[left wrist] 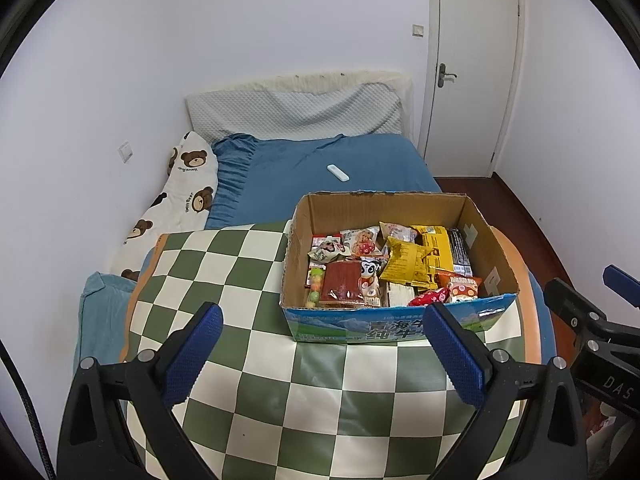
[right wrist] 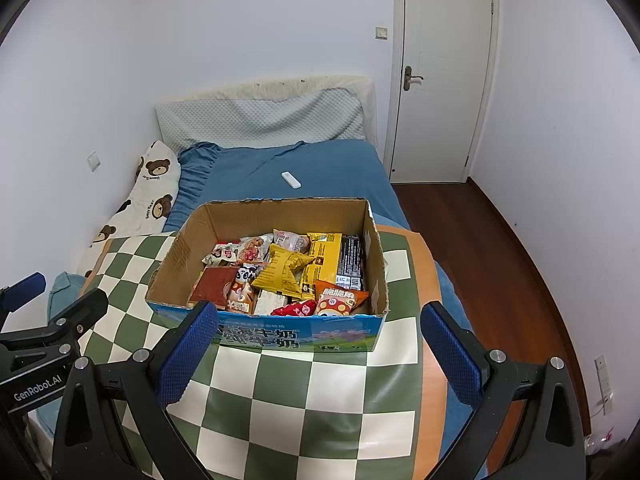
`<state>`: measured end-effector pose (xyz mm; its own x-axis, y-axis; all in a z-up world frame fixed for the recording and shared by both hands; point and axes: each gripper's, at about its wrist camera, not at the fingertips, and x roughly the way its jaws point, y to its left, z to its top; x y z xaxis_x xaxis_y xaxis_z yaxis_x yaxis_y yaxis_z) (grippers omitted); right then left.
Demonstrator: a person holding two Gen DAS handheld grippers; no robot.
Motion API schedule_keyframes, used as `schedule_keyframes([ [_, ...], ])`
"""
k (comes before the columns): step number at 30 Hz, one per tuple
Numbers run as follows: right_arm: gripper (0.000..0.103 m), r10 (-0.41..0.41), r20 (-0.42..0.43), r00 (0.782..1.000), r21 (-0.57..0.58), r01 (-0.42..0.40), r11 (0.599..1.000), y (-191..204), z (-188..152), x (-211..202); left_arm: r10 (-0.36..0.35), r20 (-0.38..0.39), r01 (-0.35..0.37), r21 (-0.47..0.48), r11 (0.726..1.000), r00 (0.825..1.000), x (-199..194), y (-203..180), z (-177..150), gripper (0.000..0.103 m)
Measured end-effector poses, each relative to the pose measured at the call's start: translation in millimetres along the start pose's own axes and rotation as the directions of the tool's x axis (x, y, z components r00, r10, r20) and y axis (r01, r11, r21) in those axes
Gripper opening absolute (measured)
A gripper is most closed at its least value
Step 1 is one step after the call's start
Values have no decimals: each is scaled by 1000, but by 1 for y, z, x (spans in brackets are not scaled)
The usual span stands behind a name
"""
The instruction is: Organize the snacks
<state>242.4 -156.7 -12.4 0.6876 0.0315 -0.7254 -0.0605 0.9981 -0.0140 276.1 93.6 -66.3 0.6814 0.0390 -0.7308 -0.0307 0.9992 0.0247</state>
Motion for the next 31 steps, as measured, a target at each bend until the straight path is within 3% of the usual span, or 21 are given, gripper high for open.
schedule_keyframes([
  [31, 103, -6, 13, 1000, 9, 6, 1000, -1, 3, -11, -7, 20, 7, 6, 1000, 1000, -5, -6, -1, 103],
])
